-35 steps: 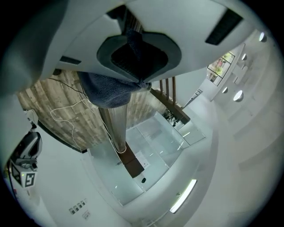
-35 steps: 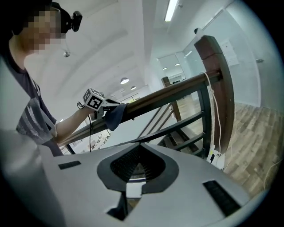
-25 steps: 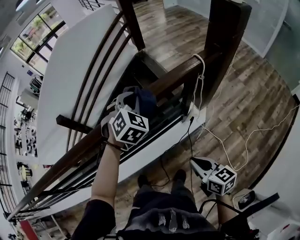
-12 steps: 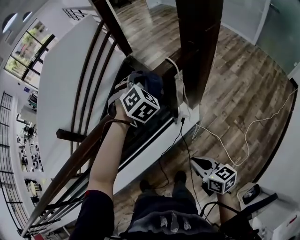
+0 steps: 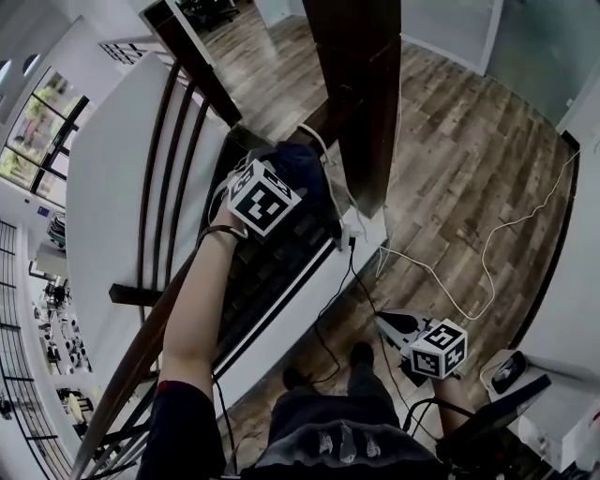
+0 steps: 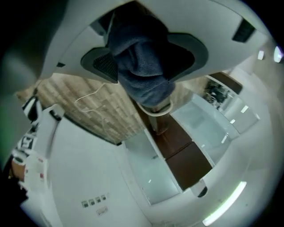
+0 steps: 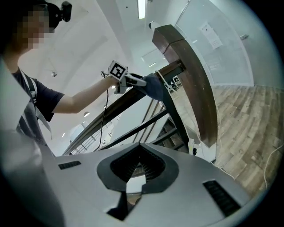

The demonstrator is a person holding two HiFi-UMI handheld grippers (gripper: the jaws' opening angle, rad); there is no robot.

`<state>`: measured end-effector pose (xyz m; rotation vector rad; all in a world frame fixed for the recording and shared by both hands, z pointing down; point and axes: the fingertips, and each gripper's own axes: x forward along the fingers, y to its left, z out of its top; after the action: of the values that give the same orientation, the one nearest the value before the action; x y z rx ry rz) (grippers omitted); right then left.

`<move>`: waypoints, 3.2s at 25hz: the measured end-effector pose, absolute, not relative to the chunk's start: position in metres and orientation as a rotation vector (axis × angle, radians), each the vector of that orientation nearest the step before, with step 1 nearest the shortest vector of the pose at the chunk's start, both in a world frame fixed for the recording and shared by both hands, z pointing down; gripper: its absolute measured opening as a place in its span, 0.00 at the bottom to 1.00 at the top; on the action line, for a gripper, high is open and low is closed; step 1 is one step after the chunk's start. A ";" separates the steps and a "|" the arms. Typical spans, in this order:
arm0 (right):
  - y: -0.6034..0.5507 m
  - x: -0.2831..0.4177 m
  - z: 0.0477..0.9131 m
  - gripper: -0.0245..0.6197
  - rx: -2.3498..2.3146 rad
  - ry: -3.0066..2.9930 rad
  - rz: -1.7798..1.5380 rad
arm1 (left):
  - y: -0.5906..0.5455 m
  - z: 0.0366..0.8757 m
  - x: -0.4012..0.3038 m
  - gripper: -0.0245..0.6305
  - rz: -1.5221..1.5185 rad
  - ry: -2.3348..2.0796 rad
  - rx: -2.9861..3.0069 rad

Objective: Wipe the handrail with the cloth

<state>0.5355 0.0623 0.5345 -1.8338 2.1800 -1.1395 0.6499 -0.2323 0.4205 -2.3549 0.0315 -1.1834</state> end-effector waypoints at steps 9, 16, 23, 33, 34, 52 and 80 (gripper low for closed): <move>0.070 0.553 0.547 0.04 -1.862 2.122 -1.119 | -0.238 0.418 0.634 0.34 -1.046 0.246 -2.216; 0.054 0.546 0.531 0.04 -1.808 2.181 -1.123 | -0.185 0.402 0.602 0.11 -0.837 0.333 -2.261; 0.083 0.525 0.584 0.04 -1.801 2.116 -1.336 | -0.130 0.481 0.585 0.11 -0.624 0.488 -2.478; 0.088 0.505 0.643 0.04 -1.773 2.113 -1.525 | -0.241 0.565 0.621 0.11 -0.673 0.705 -2.587; 0.087 0.503 0.647 0.04 -1.766 2.114 -1.535 | -0.246 0.576 0.627 0.11 -0.733 0.667 -2.553; 0.032 0.437 0.637 0.04 -1.605 2.363 -1.544 | -0.253 0.610 0.537 0.10 -1.006 0.605 -2.502; -0.015 0.030 0.605 0.04 -0.882 2.939 -1.520 | -0.269 0.627 -0.139 0.10 -1.361 1.350 -2.402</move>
<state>0.0298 -0.0145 0.6052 -0.8823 2.9394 -1.5202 -0.1395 -0.2694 0.6266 -2.4024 1.3498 -1.3611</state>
